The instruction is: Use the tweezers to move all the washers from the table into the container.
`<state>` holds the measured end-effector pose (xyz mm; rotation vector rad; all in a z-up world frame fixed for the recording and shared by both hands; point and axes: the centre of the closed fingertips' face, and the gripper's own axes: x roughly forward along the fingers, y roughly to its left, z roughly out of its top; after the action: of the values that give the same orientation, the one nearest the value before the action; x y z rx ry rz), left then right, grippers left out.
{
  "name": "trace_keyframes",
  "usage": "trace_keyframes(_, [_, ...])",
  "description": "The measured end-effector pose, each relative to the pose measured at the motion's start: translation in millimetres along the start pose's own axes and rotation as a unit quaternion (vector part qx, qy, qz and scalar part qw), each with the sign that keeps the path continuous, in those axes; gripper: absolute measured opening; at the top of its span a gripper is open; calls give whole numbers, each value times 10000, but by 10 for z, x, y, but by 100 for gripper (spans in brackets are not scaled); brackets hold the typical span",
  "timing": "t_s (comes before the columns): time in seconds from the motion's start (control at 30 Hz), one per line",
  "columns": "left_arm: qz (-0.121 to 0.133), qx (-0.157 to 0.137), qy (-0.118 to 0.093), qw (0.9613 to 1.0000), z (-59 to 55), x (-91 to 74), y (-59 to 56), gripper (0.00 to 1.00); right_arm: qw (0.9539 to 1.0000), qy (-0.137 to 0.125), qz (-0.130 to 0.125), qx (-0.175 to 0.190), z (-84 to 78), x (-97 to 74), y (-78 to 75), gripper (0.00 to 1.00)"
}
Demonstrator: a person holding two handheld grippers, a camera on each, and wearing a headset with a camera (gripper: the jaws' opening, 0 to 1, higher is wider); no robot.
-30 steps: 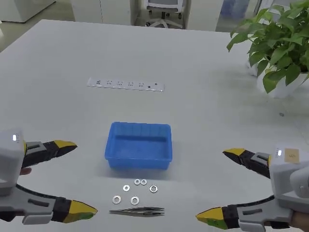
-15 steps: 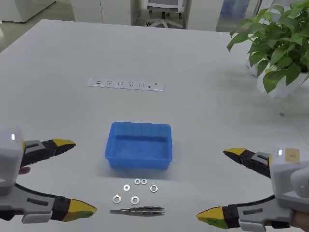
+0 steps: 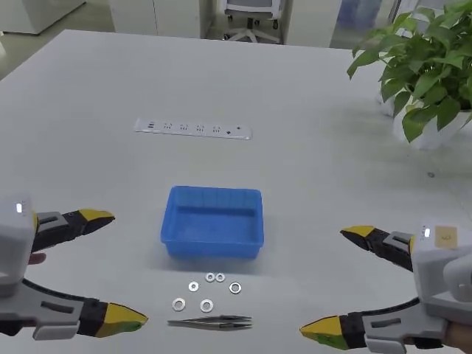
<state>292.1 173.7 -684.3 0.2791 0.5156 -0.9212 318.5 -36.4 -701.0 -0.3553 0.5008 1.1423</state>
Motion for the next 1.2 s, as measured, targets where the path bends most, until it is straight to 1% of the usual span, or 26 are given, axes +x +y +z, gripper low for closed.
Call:
trace_keyframes(0.27, [-11, 40, 44, 10000, -22, 38, -8, 98, 10000, 63, 5, -17, -35, 10, 0, 97])
trace_keyframes(0.4, [-89, 104, 166, 9998, -74, 87, -49, 97, 9999, 133, 7, -51, -76, 27, -1, 96])
trace_keyframes(0.57, [-118, 137, 138, 9997, -81, 155, -85, 96, 9996, 247, 2, -128, -143, 56, 4, 94])
trace_keyframes(0.67, [-179, 168, 177, 9995, -101, 205, -121, 96, 9993, 314, 44, -181, -182, 85, 33, 93])
trace_keyframes(0.8, [-256, 213, 206, 9992, -117, 250, -157, 93, 9991, 334, 86, -244, -187, 114, 65, 91])
trace_keyframes(0.87, [-287, 264, 253, 9989, -136, 275, -175, 92, 9990, 339, 123, -278, -191, 144, 85, 90])
trace_keyframes(0.93, [-367, 323, 284, 9984, -152, 299, -209, 89, 9988, 356, 153, -307, -193, 171, 103, 88])
trace_keyframes(1.03, [-425, 362, 298, 9980, -160, 340, -243, 87, 9982, 426, 233, -360, -219, 224, 139, 86])
trace_keyframes(1.13, [-484, 395, 293, 9976, -169, 375, -272, 84, 9979, 411, 280, -418, -205, 261, 165, 83])
trace_keyframes(1.2, [-524, 430, 334, 9971, -190, 402, -286, 83, 9976, 411, 305, -469, -198, 293, 181, 80])
